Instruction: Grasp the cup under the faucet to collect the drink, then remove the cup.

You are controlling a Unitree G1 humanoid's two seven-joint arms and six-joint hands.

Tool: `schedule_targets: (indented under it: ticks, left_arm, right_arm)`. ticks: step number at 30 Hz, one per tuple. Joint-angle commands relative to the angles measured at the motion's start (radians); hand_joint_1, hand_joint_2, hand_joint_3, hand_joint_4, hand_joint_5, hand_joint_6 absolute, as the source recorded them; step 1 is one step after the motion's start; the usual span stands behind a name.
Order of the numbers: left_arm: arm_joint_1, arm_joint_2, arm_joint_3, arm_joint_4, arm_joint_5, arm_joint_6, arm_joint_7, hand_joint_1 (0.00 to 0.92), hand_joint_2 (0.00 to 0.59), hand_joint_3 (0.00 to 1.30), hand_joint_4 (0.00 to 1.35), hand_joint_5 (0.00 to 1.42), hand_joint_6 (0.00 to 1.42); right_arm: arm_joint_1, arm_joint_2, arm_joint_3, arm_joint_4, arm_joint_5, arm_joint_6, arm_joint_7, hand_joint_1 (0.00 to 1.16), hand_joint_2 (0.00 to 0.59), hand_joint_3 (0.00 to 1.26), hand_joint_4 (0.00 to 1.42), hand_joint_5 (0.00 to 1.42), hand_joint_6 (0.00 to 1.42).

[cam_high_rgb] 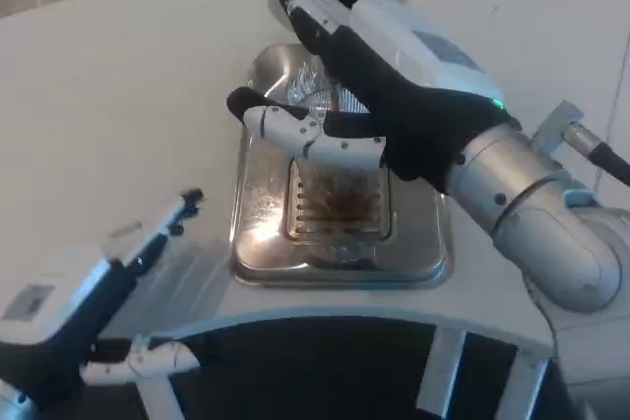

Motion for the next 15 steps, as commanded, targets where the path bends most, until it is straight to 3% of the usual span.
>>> schedule_targets:
  ticks: [1,7,15]
  left_arm:
    - [0.001,-0.039,0.048,-0.058,-0.134,0.086,-0.108,0.122,0.026,0.00,0.00,0.19,0.15]
    - [-0.018,-0.094,0.073,-0.126,-0.187,0.164,-0.175,0.159,0.014,0.00,0.00,0.18,0.14]
    - [-0.047,-0.176,0.077,-0.148,-0.199,0.192,-0.207,0.195,0.022,0.00,0.02,0.08,0.08]
  right_arm:
    - [0.017,0.009,0.027,-0.001,0.011,-0.014,0.039,0.28,0.380,0.00,0.00,0.00,0.00]
    - [0.023,0.014,0.031,-0.013,0.000,-0.006,0.041,0.27,0.380,0.00,0.00,0.00,0.00]
    - [0.038,0.019,0.027,-0.034,-0.021,0.006,0.050,0.28,0.381,0.00,0.00,0.00,0.00]
